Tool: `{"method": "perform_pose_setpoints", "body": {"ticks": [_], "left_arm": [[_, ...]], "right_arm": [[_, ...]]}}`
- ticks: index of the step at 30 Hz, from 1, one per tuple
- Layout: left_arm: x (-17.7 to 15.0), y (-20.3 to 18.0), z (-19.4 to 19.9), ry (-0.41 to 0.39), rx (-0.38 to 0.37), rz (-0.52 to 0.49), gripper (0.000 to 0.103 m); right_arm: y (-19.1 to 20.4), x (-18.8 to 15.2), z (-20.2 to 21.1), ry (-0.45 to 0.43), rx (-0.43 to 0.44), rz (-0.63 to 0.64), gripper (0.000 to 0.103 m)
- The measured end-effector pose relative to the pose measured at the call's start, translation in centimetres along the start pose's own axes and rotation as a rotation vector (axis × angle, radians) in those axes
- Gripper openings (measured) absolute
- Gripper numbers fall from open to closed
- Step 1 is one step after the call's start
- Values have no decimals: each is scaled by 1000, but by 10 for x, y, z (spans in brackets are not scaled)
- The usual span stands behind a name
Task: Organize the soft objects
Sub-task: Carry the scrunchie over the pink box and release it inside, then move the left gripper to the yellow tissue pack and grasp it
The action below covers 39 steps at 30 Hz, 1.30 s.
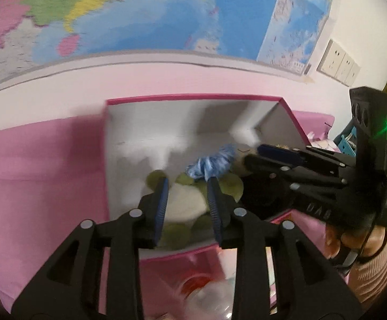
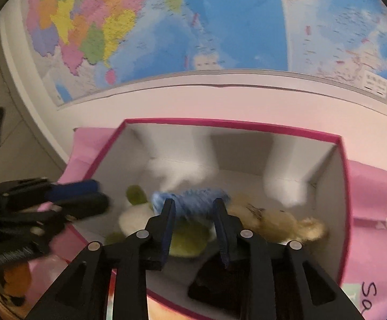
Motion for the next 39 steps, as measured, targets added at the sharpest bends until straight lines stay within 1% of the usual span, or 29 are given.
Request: {"method": "perform_pose_setpoints", "body": {"ticks": [2, 5, 8, 11, 14, 16, 17, 20, 23, 27, 33, 34, 36, 39], "left_arm": [[-9, 8, 11, -18, 16, 10, 33], [-26, 19, 26, -36, 1, 33, 34], [-49, 28, 41, -45, -13, 43, 36], [-71, 35, 55, -57, -22, 65, 37], [-98, 42, 61, -42, -7, 74, 43], [-118, 46, 63, -22, 7, 84, 53], [-126, 47, 64, -13, 8, 93, 53], [-153, 51, 65, 23, 9, 114, 54], [-171, 49, 62, 56, -15, 141, 54], [-191, 41, 58, 82, -41, 168, 54], [-201, 38, 57, 98, -86, 183, 54], [-202, 38, 56, 101, -92, 183, 48], [-203, 39, 56, 104, -109, 182, 43], [-202, 39, 55, 109, -107, 180, 38]], "right_arm": [[-5, -1, 9, -10, -14, -9, 36], [-7, -5, 26, -29, 12, -16, 36], [2, -17, 51, -49, 87, 6, 36], [25, -32, 71, -52, 170, 67, 36], [50, -56, 87, -28, 242, 142, 36], [67, -72, 91, -8, 276, 194, 36], [76, -81, 91, 14, 301, 215, 36], [98, -101, 80, 83, 353, 253, 36], [116, -114, 60, 153, 372, 278, 36], [133, -132, 34, 231, 373, 291, 36], [145, -141, -8, 301, 348, 263, 36], [145, -143, -12, 308, 346, 260, 36], [147, -147, -21, 323, 333, 254, 36], [148, -149, -29, 336, 349, 232, 36]]}}
Point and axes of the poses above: each gripper's, at about its wrist camera, not at the fingertips, and z roughly against the way its jaws point, y to its left, x to its top, the point moved 4 cm from there along -z, roughly the way its jaws point, and after that the axes turned 4 degrees about -z, right-handed, at the moved point
